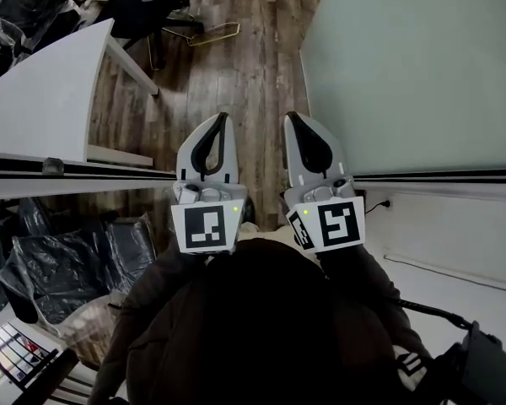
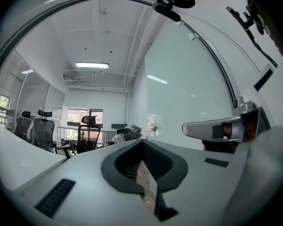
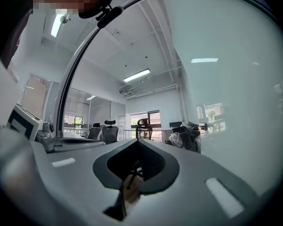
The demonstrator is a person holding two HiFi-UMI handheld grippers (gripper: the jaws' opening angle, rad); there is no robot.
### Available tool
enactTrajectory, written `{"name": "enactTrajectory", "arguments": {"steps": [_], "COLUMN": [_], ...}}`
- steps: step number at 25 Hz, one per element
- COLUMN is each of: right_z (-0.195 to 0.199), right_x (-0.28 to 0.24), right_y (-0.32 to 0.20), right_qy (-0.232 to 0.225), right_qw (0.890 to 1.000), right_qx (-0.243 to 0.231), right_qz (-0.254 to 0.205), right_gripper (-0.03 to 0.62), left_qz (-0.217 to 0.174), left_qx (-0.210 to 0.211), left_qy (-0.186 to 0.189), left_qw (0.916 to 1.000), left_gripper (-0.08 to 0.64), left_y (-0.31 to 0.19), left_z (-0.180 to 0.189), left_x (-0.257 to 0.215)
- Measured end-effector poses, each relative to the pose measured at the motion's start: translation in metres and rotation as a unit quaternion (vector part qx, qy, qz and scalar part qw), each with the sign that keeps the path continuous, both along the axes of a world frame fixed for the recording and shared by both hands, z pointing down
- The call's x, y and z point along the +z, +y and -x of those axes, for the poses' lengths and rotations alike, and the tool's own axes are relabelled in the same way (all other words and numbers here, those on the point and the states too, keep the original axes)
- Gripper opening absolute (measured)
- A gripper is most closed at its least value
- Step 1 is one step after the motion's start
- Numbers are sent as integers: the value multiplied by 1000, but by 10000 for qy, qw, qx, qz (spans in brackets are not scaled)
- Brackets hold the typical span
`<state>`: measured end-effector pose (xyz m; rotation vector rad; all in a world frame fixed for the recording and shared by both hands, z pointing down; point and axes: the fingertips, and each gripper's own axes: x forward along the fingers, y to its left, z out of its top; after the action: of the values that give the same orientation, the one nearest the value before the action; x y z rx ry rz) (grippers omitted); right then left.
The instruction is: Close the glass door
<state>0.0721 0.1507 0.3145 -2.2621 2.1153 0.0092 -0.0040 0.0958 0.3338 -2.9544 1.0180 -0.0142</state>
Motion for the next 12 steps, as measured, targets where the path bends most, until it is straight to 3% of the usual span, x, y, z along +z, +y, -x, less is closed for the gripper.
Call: {"name": "enactTrajectory", "arguments": {"steps": [12], "right_z": [-76], "right_x": [11], "right_y": [-86], "right_qy": [-71], "right_qw": [9998], "right_qx": [182], "right_qz": [41], "right_gripper": [2], "left_qz": [154], "left_qx": [157], "left_qy": [-109], "left_qw": [9997], "left_gripper": [-3], "left_y": [-87], "left_z": [-75], "left_x": [19]}}
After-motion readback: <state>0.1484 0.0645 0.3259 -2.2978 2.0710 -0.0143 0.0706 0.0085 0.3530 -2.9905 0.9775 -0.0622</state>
